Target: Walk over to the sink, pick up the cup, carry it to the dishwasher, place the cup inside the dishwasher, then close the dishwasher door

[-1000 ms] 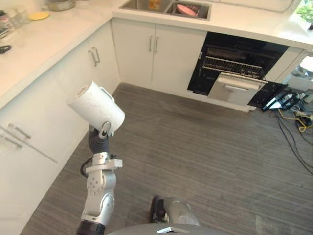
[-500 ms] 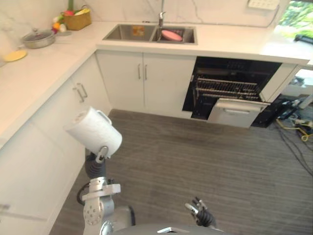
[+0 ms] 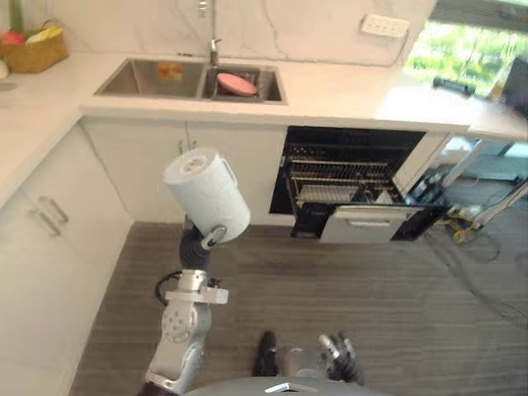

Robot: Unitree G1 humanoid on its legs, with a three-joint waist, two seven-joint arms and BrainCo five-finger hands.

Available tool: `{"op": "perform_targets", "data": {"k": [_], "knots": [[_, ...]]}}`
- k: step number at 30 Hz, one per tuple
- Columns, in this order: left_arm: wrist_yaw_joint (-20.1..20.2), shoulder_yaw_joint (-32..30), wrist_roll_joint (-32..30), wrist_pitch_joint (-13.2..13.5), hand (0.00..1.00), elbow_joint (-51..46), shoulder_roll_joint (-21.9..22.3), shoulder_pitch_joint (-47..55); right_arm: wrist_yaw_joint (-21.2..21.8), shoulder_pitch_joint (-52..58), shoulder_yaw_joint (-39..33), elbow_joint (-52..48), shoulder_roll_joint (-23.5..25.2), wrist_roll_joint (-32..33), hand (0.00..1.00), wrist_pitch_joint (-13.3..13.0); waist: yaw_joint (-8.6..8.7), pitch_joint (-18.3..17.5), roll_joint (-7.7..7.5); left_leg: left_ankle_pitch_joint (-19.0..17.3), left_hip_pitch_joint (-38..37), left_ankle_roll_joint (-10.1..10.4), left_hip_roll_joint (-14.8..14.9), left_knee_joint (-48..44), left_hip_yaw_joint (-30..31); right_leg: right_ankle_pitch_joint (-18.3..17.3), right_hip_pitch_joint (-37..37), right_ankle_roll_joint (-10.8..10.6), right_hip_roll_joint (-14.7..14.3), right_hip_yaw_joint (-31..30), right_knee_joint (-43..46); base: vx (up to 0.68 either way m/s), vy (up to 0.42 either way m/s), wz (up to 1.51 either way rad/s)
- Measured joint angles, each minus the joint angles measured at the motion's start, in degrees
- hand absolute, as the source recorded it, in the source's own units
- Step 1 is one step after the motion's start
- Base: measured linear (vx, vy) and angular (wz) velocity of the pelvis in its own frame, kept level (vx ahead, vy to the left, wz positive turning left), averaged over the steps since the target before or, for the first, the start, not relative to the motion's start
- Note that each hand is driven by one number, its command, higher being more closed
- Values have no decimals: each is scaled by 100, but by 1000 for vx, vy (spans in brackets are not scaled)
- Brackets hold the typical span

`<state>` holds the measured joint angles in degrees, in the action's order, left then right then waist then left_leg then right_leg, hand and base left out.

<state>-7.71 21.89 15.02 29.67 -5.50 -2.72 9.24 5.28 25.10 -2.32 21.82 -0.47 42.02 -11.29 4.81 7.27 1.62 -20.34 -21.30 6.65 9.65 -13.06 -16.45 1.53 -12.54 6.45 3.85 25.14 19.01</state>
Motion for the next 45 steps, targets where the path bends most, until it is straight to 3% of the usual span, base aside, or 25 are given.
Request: {"op": "perform_targets", "data": {"k": [3, 4, 5, 6, 7, 8, 9, 10, 12, 13, 14, 15, 16, 18, 19, 22, 25, 29, 31, 33, 36, 37, 41, 45], "knots": [[-26, 158, -262, 60, 100, -188, -25, -42, -42, -33, -163, -959, 19, 271, 0, -508, 23, 9, 44, 234, 43, -175, 141, -845, -84, -846, -36, -72, -18, -51, 695, 280, -209, -34], [3, 159, -269, 78, 100, -180, -30, -47, 36, -137, -540, -986, 17, 312, 0, -752, -29, 19, 92, 468, 314, -473, 418, -1679, -53, -1063, 220, -210, -113, 114, 560, 221, -191, -25], [62, 139, -239, 89, 100, -163, 7, -61, 243, -273, -867, -885, 12, 510, 0, -936, -61, -28, 397, 688, 574, -626, 733, -2252, 42, -1190, 452, -234, -174, 241, 564, 321, -117, 12], [213, 41, -141, 162, 100, -245, 77, -126, 723, -306, -1428, -878, -36, 1029, 0, -1435, -55, 0, 277, 1485, 1412, -723, 1063, -3834, 253, -1723, 525, -281, 65, 114, 1577, 462, -100, 55], [408, -85, -10, 305, 100, -398, 164, -173, 987, -401, -1815, -928, -200, 1376, 0, -1957, -86, 114, 203, 1787, 2090, -691, 1318, -5182, 389, -2405, 914, -503, 231, 47, 1748, 461, -102, 65], [517, -143, 72, 301, 100, -451, 215, -88, 999, -518, -1946, -935, -371, 1467, 0, -2150, -67, 147, 314, 1691, 2399, -682, 1394, -5611, 543, -2469, 1063, -504, 115, 38, 1708, 358, -64, 17], [702, -307, 220, 278, 100, -508, 224, 138, 999, -844, -1992, -928, -669, 1500, 0, -2382, -184, 130, 397, 1430, 2828, -724, 1322, -5883, 506, -2539, 1295, -497, -10, -68, 1551, 303, -28, -40], [871, -390, 393, 271, 100, -486, 167, 211, 1038, -1197, -1990, -834, -784, 1402, 0, -2642, -335, 99, 333, 1081, 3150, -667, 1079, -5523, 418, -2474, 1522, -528, -47, -151, 1160, 342, -10, -69], [1015, -426, 545, 279, 100, -462, 107, 244, 1077, -1690, -2004, -444, -923, 1380, 0, -2900, -536, 53, 195, 733, 3364, -524, 680, -4343, 369, -2170, 1763, -560, -107, -422, 534, 416, -36, -89], [1103, -428, 638, 281, 100, -446, 52, 274, 1077, -2164, -1950, -50, -1050, 1382, 0, -2998, -640, 41, 128, 703, 3378, -424, 163, -2540, 514, -1854, 1972, -530, -98, -691, -1, 423, 5, -102], [1106, -414, 636, 279, 100, -442, 33, 284, 1074, -2396, -1854, 49, -1088, 1385, 0, -3001, -642, 44, 105, 859, 3296, -397, -99, -1654, 735, -1789, 2038, -575, -68, -806, -146, 511, 109, -123], [1094, -356, 616, 279, 100, -435, 35, 343, 1070, -2671, -1692, 163, -1142, 1390, 0, -2967, -671, 40, 103, 1350, 3127, -284, -534, -72, 1316, -1731, 2109, -660, -16, -1104, -363, 432, 139, -105], [1033, -306, 596, 263, 100, -432, 43, 399, 1023, -2790, -1563, 124, -1134, 1382, 0, -2846, -669, 40, 142, 1790, 3063, -151, -697, 711, 1712, -1720, 2177, -729, -13, -1341, -489, 621, 300, -140], [850, -166, 491, 244, 100, -411, 27, 452, 722, -2672, -1252, -235, -1046, 1222, 0, -2514, -716, 22, 220, 2655, 3008, -129, -757, 1142, 2075, -1827, 2386, -946, -66, -1816, -641, 461, 301, -118], [729, -99, 405, 262, 100, -266, -39, 427, 586, -2447, -1076, -527, -772, 947, 0, -2262, -701, -25, 30, 3001, 2906, -349, -904, 898, 1872, -1910, 2550, -1089, 93, -2071, -673, 365, 220, -75], [411, -69, 377, 216, 100, -175, -216, 290, 320, -2047, -636, -1476, -383, 260, 0, -1755, -494, 46, -257, 2501, 2803, -612, -1035, 596, 1529, -1510, 2597, -1346, 380, -2373, -663, 372, 243, -47], [33, 195, 249, 139, 100, -105, -330, 55, -268, -1947, -302, -1918, -181, -150, 0, -1438, -459, -5, -232, 2185, 2399, -757, -1122, 631, 1421, -1085, 2759, -1426, 487, -2410, -502, 218, 220, -25], [-154, 400, -31, -37, 100, -106, -359, -182, -870, -1862, 46, -1914, 71, -546, 0, -1096, -447, -143, -229, 2012, 2396, -897, -1199, 651, 1366, -869, 2136, -1393, 644, -2183, 516, 129, 175, -3], [-315, 400, -70, -182, 100, -106, -418, -202, -982, -1941, 366, -1912, 119, -654, 0, -946, -496, -166, -215, 1965, 2404, -1010, -1188, 662, 1098, -773, 1849, -1370, 926, -1522, 795, 67, 143, -52], [-526, 339, -78, -302, 100, -106, -471, -273, -975, -2099, 643, -1911, 132, -731, 0, -842, -532, -179, -191, 1945, 2436, -1042, -1073, 711, 808, -827, 1842, -1281, 1004, -938, 419, 29, 79, -88], [-847, 346, -185, -485, 100, -101, -523, -595, -969, -2300, 1072, -1913, 138, -1108, 0, -720, -545, -190, -187, 1971, 2544, -1000, -870, 729, 521, -837, 1977, -1222, 679, -550, -1041, -44, -41, -66], [-962, 363, -231, -490, 100, -100, -522, -697, -980, -2328, 1212, -1914, 128, -1174, 0, -701, -515, -197, -211, 1994, 2560, -963, -890, 723, 481, -479, 2022, -1111, 581, -566, -1459, -55, -93, -23], [-1231, 404, -525, -520, 100, -57, -395, -732, -1067, -2400, 1676, -1913, -111, -1322, 0, -605, -557, -269, -146, 2180, 2570, -850, -986, 902, 354, -638, 1993, -1376, 626, -583, -1683, -70, -116, -17], [-1508, 530, -1108, -703, 100, 6, -274, -730, -1077, -2547, 1898, -1898, -236, -1317, 0, -592, -550, -367, 19, 2765, 2390, -774, -904, 1758, 370, -666, 1748, -1260, 476, -579, -1663, -127, -88, -1]]}}
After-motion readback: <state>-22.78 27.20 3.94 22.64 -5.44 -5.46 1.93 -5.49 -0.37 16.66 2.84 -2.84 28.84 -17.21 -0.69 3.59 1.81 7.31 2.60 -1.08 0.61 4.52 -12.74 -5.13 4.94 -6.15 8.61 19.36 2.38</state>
